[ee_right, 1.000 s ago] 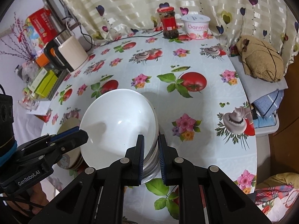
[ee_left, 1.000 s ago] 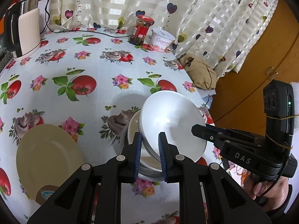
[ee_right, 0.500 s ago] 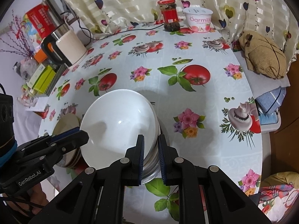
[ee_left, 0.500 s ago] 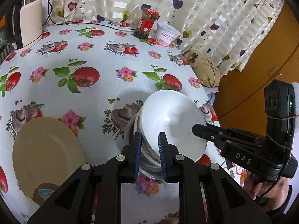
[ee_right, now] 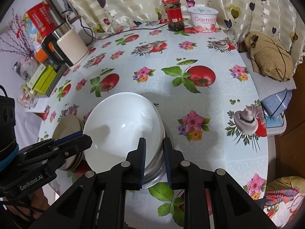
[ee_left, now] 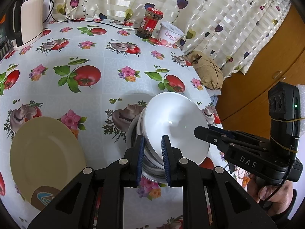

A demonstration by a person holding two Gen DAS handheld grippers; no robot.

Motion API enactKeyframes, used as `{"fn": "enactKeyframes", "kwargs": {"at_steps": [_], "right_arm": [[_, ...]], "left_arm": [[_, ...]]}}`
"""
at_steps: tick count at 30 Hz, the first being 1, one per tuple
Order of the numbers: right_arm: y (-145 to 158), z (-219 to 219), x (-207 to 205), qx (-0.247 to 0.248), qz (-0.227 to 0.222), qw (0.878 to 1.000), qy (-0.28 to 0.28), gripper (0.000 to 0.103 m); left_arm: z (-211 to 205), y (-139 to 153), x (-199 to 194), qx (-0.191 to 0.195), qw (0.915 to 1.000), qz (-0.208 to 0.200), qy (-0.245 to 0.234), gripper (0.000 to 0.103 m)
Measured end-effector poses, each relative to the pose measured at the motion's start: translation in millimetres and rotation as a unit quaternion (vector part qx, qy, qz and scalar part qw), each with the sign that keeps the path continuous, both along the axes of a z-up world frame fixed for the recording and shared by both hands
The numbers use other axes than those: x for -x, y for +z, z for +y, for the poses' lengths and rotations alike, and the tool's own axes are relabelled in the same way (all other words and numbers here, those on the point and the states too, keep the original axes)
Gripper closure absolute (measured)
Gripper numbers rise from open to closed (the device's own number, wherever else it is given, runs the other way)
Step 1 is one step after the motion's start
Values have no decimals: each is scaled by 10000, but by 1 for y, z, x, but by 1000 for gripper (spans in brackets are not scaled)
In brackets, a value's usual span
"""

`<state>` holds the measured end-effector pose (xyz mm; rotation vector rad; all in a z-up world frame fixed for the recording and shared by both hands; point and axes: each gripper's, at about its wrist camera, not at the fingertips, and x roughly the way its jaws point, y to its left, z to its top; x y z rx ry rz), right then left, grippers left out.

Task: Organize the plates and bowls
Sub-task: 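Carry the white bowl over the steel bowl stack and lower it inside, then regrip the rim of the whole steel-and-white bowl stack with both grippers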

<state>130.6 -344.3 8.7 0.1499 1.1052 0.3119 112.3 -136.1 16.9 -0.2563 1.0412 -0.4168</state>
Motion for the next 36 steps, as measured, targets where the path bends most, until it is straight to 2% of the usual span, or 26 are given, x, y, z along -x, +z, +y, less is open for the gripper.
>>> {"fn": "enactKeyframes", "kwargs": {"at_steps": [15, 22, 30, 36], "right_arm": [[8, 0, 1, -121, -128, 9998, 5, 79], [17, -9, 7, -332, -320, 9989, 22, 79], [23, -14, 16, -310, -534, 9981, 61, 79], [23, -19, 19, -333, -535, 9980, 78, 79]], "left_arm": [[6, 6, 2, 133, 9998, -152, 23, 84], [19, 11, 4, 294, 9991, -289, 78, 84], [34, 12, 7, 431, 9982, -377, 175, 84], [44, 8, 9, 429, 9982, -341, 234, 84]]}}
